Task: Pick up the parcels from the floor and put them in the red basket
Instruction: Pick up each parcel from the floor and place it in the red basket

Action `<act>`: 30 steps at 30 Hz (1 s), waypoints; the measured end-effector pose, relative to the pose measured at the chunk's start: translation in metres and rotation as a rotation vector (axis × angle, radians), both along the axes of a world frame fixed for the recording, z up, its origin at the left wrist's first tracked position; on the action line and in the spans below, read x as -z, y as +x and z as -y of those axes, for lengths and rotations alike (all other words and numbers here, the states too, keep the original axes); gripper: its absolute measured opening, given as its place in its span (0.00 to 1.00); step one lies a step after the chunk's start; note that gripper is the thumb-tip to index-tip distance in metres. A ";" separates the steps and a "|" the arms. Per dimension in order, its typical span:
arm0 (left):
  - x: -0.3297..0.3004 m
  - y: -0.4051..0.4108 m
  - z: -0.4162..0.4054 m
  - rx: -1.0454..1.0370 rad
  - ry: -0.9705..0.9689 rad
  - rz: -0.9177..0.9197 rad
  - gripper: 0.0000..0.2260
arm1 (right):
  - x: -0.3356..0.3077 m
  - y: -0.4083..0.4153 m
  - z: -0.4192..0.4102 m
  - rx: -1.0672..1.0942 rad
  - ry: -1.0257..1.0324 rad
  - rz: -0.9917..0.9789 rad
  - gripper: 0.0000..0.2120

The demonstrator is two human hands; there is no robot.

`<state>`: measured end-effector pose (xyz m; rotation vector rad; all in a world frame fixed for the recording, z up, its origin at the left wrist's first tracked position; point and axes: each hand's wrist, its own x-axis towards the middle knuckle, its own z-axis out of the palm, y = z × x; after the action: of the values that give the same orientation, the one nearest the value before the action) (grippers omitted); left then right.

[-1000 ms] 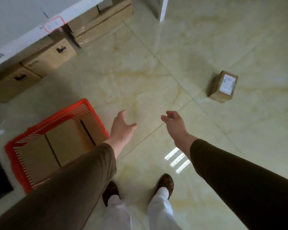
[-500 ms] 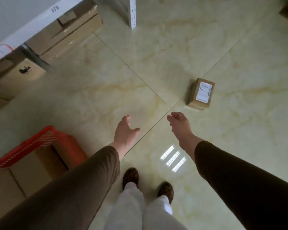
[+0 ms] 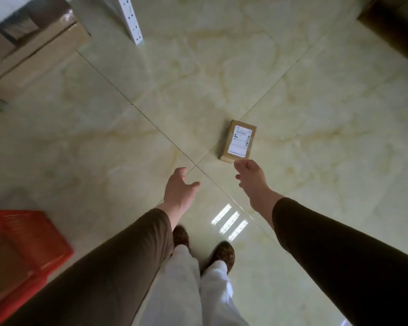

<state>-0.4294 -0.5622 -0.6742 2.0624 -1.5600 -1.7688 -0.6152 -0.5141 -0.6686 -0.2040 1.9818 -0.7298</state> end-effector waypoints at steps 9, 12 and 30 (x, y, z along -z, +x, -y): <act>0.048 -0.081 0.037 -0.087 0.117 -0.049 0.27 | 0.059 -0.089 0.054 -0.117 0.071 -0.062 0.22; 0.075 -0.109 0.052 -0.079 0.134 -0.083 0.27 | 0.089 -0.115 0.067 -0.133 0.101 -0.031 0.27; 0.241 -0.214 0.087 -0.034 0.225 -0.043 0.26 | 0.252 -0.179 0.088 -0.101 0.242 0.313 0.22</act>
<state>-0.6439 -0.6492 -0.9151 2.1109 -1.3625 -2.0459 -0.7945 -0.6021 -0.9202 -0.0412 1.7275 -0.4227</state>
